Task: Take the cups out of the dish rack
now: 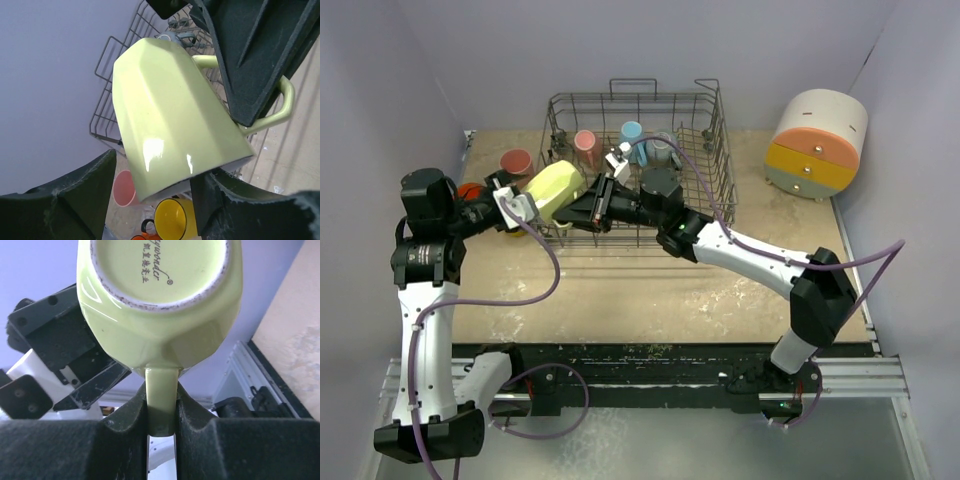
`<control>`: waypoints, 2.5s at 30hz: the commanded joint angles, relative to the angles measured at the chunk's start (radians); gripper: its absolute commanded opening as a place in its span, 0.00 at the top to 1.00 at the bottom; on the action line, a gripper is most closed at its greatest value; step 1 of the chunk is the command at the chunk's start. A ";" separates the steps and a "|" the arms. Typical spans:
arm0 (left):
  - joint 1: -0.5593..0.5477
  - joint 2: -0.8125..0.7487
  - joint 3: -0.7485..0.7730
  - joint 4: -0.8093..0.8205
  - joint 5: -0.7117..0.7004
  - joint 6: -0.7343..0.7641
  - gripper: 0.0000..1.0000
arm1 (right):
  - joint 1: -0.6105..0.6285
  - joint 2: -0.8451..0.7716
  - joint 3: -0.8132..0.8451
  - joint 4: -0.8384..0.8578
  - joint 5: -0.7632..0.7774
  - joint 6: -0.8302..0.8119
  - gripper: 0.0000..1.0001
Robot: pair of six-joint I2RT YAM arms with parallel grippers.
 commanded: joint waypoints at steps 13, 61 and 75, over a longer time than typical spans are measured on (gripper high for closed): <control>-0.003 -0.035 -0.003 0.103 -0.023 -0.084 1.00 | 0.036 -0.108 -0.061 0.255 -0.037 0.073 0.56; 0.310 0.863 0.296 -0.370 -0.890 0.113 1.00 | -0.128 -0.255 0.226 -0.835 0.632 -0.705 0.20; 0.310 0.921 0.335 -0.287 -0.888 0.085 0.62 | -0.127 -0.227 0.280 -0.866 0.648 -0.698 0.19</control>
